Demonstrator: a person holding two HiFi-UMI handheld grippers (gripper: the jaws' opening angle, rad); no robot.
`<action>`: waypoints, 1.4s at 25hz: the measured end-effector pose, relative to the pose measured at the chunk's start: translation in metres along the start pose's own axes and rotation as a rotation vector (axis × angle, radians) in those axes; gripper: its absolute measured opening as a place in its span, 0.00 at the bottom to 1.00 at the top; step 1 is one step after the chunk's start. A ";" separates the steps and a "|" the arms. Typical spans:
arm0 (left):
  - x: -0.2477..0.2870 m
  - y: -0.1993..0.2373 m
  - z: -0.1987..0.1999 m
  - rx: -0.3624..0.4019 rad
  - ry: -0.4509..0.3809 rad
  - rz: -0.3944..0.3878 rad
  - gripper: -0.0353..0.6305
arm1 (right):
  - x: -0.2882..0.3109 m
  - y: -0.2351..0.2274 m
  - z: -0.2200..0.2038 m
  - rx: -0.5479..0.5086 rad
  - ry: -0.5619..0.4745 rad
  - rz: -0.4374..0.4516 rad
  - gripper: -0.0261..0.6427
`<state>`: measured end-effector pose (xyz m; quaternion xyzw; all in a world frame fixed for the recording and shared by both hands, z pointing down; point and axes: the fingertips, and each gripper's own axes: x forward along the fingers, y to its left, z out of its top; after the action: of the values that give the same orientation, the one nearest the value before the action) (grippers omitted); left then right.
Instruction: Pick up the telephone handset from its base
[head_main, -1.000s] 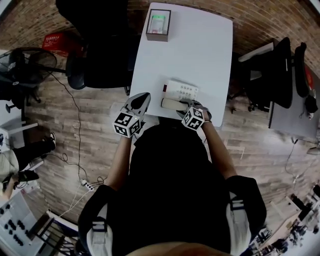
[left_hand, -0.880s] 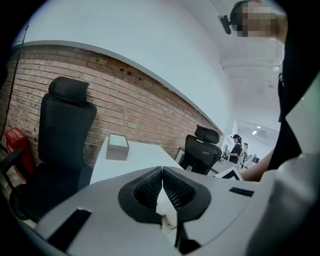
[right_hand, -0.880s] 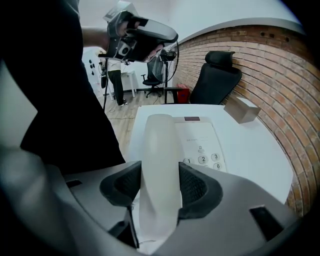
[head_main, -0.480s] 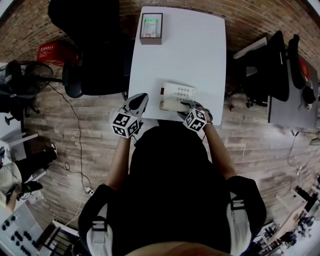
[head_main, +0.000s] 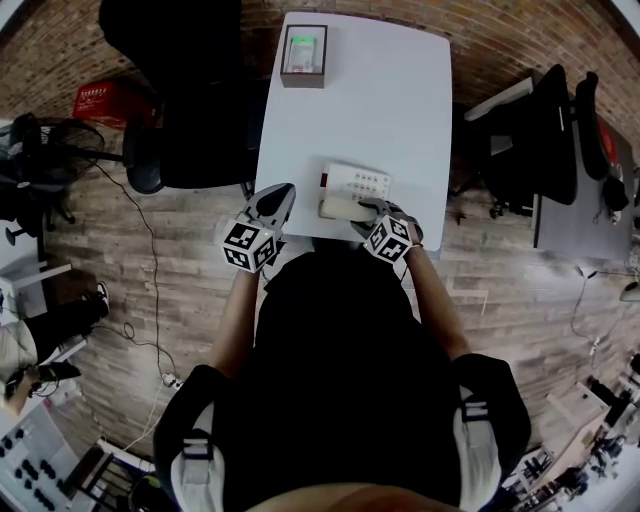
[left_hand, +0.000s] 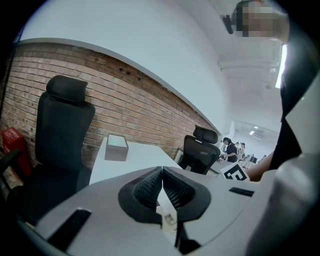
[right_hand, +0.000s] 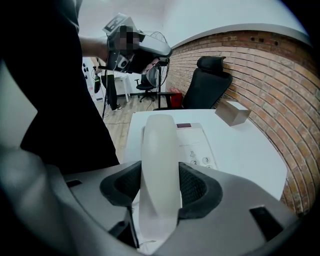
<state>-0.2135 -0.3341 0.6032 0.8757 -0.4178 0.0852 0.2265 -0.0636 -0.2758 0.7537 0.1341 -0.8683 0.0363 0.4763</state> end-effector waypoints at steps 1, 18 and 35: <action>-0.001 -0.002 0.000 0.001 -0.002 0.002 0.08 | -0.001 0.000 0.000 -0.002 -0.003 -0.005 0.35; -0.028 -0.066 -0.003 -0.014 -0.018 0.122 0.08 | -0.063 0.001 0.012 0.028 -0.225 -0.055 0.35; -0.051 -0.115 -0.019 -0.038 -0.035 0.207 0.08 | -0.106 0.003 0.001 0.034 -0.321 -0.052 0.35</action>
<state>-0.1562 -0.2266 0.5651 0.8248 -0.5115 0.0848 0.2257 -0.0110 -0.2522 0.6644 0.1689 -0.9286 0.0168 0.3300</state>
